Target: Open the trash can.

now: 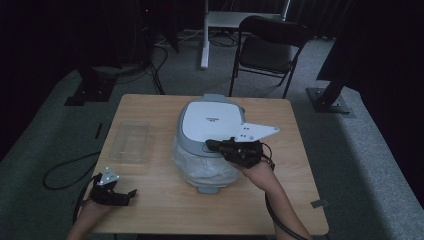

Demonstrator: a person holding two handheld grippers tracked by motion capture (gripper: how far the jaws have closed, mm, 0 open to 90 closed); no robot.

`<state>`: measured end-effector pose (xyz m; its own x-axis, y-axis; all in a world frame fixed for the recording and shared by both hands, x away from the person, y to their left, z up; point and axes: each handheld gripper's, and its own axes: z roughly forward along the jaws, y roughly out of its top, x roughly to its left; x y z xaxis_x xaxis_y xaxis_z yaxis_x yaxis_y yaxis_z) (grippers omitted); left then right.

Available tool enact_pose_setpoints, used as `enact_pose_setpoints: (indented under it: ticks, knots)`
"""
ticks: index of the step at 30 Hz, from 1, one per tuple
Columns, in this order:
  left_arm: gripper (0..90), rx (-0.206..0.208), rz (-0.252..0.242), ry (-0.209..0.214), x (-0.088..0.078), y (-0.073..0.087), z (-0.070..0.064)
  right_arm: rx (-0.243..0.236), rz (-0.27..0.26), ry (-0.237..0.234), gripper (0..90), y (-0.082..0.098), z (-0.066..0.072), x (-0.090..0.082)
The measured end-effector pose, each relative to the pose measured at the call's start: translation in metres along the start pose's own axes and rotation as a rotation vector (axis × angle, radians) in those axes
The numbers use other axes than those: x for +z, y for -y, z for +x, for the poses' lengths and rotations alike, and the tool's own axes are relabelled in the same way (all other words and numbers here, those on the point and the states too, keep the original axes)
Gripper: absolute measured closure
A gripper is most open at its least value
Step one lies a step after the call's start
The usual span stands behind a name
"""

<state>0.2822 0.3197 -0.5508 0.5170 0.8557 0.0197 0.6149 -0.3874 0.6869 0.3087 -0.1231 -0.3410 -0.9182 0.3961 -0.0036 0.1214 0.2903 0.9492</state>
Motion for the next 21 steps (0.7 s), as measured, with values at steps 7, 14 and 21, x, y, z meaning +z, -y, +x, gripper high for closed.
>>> enact_pose_setpoints:
  ticks: [7, 14, 21]
  knots:
    - [0.6, 0.000, 0.000, 0.000, 0.0000, 0.0000, -0.0001, -0.004, 0.030, 0.001, 90.0, 0.0006, 0.0014, 0.0022]
    - [0.6, 0.000, 0.000, 0.000, 0.0000, 0.0000, -0.0001, 0.010, 0.025, 0.005, 90.0, 0.0011, -0.0001, 0.0025]
    - [0.5, 0.000, 0.000, 0.000, 0.0000, 0.0000, -0.0001, 0.021, 0.028, 0.002, 90.0, 0.0023, 0.0014, 0.0027]
